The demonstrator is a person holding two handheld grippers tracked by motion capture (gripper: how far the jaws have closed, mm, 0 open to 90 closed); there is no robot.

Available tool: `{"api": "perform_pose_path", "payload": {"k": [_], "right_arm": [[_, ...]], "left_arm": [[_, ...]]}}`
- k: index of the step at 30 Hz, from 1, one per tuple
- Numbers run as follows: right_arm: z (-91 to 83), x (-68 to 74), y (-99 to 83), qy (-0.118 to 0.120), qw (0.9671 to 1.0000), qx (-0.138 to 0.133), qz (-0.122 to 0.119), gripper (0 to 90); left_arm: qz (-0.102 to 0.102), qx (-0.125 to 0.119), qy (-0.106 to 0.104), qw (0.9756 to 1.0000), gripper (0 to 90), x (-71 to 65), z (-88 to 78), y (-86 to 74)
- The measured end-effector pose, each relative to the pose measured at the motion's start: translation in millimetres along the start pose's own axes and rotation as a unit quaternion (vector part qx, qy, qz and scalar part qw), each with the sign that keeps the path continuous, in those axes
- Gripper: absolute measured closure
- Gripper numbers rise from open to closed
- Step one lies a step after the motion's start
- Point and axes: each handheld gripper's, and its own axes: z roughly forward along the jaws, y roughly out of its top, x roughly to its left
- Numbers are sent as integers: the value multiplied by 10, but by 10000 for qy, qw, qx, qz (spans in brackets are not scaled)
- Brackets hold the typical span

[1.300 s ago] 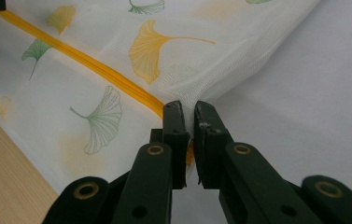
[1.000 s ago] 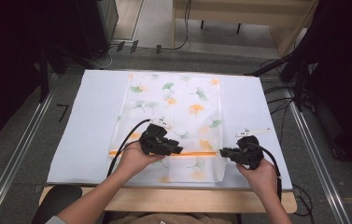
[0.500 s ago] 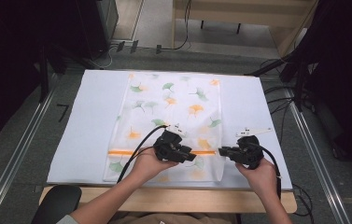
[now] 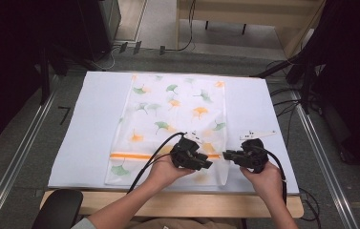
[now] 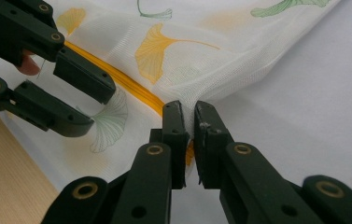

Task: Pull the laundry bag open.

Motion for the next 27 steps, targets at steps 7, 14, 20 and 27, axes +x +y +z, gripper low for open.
{"api": "perform_pose_path", "payload": {"k": [7, 14, 20, 27], "right_arm": [[3, 5, 3, 22, 10000, -12, -8, 860], [6, 15, 4, 39, 10000, 4, -32, 861], [20, 37, 13, 154, 9998, -2, -87, 862], [22, 77, 29, 254, 9997, -23, -52, 864]], "left_arm": [[37, -4, 14, 10000, 653, -46, 110, 77], [67, -12, 47, 10000, 639, -80, 214, 134], [16, 32, 128, 9999, 622, -69, 279, 132], [33, 16, 192, 9998, 614, -67, 293, 124]]}}
